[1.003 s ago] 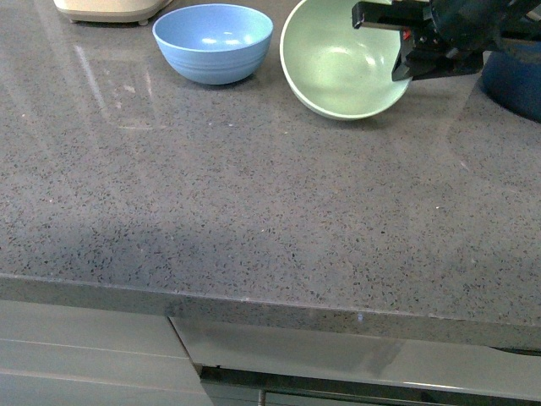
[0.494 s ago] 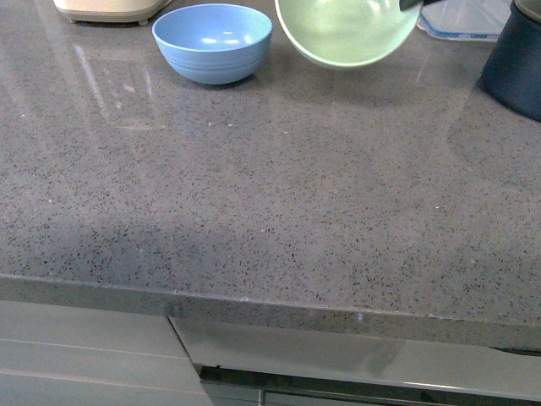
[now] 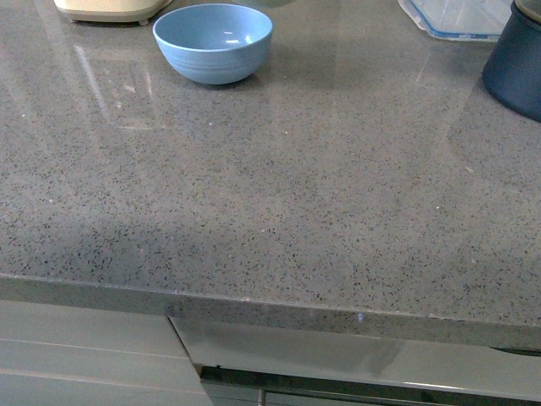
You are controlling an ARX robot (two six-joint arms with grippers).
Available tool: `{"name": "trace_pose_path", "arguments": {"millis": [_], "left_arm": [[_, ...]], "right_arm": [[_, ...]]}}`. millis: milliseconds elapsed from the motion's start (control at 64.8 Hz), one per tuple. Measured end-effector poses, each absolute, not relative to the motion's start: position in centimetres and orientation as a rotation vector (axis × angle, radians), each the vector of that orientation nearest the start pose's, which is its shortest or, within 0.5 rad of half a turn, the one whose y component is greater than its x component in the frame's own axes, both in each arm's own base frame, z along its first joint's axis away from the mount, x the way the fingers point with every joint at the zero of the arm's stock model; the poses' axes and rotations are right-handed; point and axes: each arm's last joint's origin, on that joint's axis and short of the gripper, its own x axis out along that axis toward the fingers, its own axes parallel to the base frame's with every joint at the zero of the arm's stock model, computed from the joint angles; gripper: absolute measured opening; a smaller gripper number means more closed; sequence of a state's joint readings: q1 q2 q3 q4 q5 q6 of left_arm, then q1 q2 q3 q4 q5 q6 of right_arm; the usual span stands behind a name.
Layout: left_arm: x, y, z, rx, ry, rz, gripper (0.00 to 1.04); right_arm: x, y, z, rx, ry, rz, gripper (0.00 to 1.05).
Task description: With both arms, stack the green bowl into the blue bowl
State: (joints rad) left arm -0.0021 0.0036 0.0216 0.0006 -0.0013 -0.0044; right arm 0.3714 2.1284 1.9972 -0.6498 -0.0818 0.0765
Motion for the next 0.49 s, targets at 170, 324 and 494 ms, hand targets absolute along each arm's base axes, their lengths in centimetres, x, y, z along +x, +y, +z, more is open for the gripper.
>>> {"name": "trace_pose_path", "arguments": {"millis": [170,324,494], "left_arm": [[9.7,0.0,17.1,-0.004,-0.018,-0.001,0.98],[9.7,0.0,17.1,-0.004,-0.018,-0.001,0.98],[9.7,0.0,17.1,-0.004,-0.018,-0.001,0.98]], "right_arm": [[45.4,20.1,28.8,-0.075,0.796,0.449,0.01],[46.2,21.6,28.2,-0.093,0.800,0.475,0.01],[47.0,22.5,27.3,-0.113,0.805,0.495,0.01]]}}
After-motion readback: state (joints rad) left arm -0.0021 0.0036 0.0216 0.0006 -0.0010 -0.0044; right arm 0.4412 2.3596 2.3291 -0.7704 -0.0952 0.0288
